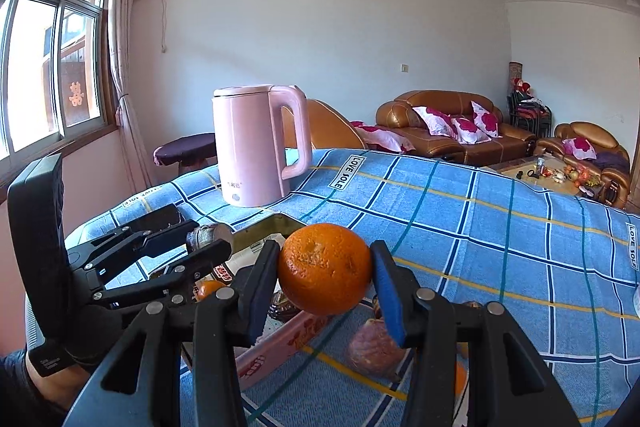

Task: Organize fruits
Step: 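Carry the large orange with the right gripper while the left carries the jar over the tin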

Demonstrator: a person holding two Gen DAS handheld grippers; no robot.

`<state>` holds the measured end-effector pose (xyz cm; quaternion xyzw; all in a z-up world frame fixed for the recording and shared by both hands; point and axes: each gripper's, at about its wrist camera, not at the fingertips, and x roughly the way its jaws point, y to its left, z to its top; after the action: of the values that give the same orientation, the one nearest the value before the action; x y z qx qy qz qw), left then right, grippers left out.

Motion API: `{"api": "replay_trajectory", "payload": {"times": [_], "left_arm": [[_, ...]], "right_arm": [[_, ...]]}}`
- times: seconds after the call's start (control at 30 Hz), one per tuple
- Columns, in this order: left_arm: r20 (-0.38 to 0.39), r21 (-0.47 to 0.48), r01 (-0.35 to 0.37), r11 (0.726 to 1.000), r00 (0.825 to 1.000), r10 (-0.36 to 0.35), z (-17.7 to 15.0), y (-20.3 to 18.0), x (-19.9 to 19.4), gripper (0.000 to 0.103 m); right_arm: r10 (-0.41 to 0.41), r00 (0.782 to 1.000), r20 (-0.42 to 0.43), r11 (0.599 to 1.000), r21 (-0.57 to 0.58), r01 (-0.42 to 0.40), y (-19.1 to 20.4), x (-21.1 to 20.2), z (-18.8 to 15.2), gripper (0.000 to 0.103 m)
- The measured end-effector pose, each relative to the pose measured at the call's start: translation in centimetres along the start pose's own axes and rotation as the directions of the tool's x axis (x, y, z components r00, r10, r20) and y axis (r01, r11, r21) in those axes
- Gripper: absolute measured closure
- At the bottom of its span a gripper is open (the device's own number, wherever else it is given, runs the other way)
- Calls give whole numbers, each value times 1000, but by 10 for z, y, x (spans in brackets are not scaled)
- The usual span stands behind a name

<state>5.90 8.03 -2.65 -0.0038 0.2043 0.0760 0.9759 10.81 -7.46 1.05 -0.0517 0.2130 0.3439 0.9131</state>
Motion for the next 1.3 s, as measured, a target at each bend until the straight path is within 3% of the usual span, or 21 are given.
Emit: {"api": "replay_trajectory", "payload": {"times": [0.43, 0.9, 1.3], "left_arm": [[-59, 19, -35, 999, 998, 36, 8, 14, 23, 62], [-149, 16, -27, 1000, 988, 29, 4, 25, 49, 62], [-195, 43, -29, 999, 980, 37, 3, 22, 59, 62]], "right_arm": [[12, 999, -46, 1000, -14, -13, 13, 38, 9, 55], [9, 991, -134, 1000, -11, -10, 18, 86, 0, 55], [0, 984, -176, 1000, -3, 0, 17, 102, -9, 54]]}}
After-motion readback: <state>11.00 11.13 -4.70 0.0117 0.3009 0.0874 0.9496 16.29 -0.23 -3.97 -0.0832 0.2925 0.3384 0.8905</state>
